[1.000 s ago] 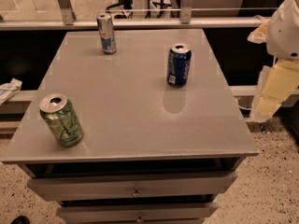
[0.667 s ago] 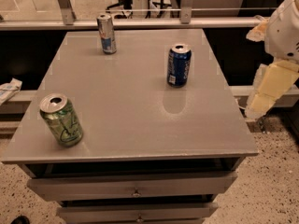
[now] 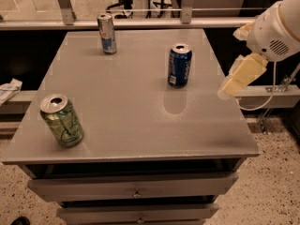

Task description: Pick pepsi can

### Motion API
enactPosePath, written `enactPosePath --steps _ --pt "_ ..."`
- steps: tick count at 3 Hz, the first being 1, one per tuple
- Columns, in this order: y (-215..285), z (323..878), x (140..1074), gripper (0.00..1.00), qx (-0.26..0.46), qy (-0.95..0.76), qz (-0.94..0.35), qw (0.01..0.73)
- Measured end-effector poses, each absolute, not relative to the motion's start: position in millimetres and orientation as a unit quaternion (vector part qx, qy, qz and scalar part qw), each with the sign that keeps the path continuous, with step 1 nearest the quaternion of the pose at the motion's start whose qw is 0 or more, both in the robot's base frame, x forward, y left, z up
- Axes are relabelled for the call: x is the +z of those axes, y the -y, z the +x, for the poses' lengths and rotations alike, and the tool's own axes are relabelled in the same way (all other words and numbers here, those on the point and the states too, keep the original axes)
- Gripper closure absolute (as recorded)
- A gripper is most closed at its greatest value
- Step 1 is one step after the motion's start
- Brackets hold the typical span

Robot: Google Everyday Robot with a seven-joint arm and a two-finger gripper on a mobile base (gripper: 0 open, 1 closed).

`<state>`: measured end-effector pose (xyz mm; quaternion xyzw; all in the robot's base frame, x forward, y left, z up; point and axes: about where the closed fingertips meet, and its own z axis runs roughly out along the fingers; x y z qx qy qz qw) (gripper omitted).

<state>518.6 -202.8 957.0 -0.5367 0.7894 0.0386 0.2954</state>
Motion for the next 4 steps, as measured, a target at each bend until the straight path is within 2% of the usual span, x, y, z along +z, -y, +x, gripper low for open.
enactPosePath --steps 1,2,4 --pt "182 563 939 0.00 0.117 -0.785 -0.491 0.358" --pt "165 589 932 0.00 0.161 -0.768 -0.469 0.404" --pt "117 635 907 0.00 0.212 -0.727 -0.455 0.469"
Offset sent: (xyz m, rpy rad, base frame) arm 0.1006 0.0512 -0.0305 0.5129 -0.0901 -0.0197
